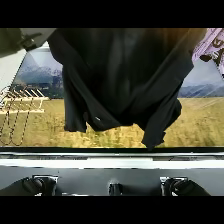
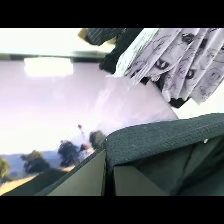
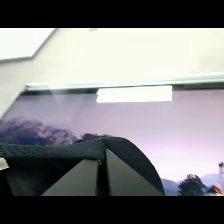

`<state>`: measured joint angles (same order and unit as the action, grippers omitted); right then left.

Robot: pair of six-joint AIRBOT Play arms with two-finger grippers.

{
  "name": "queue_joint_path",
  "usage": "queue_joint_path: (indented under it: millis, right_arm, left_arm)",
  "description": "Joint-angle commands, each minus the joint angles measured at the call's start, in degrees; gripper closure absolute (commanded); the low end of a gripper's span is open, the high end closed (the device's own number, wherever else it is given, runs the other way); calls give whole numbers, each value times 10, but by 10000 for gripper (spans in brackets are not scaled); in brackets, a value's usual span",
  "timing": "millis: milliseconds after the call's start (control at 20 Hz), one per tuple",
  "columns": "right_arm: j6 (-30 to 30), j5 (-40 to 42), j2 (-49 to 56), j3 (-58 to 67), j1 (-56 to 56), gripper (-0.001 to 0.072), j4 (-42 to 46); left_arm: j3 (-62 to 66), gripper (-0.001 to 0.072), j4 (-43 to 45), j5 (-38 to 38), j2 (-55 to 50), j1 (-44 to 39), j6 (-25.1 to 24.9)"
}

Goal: Fold the clothes and pants, and hang the long-sleeved shirts on hangers.

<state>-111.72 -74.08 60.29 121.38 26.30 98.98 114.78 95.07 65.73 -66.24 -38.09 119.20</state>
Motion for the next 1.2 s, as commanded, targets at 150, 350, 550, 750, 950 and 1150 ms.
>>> queue_joint_path:
  millis: [150, 350, 550, 750, 950, 1150]
  right_arm:
    - [20, -96, 39, -98, 0, 675, 52]
    - [-6, -143, 45, -238, 0, 675, 66]
    - [-96, -93, 35, -410, 0, 675, 64]
    - [-160, -63, 35, -500, 0, 675, 52]
    - [-178, -39, 35, -509, 0, 675, 51]
    - [-186, 1, 35, -509, 0, 675, 50]
  left_arm:
    - [-76, 689, 14, 95, -53, 7, 45]
    - [-166, 689, 7, 95, -98, 12, 45]
    - [-303, 689, -39, 26, -101, 13, 64]
    - [-363, 689, -40, -20, -103, 13, 75]
    - [-366, 688, -40, -41, -107, 13, 75]
    - [-365, 687, -40, -59, -107, 19, 88]
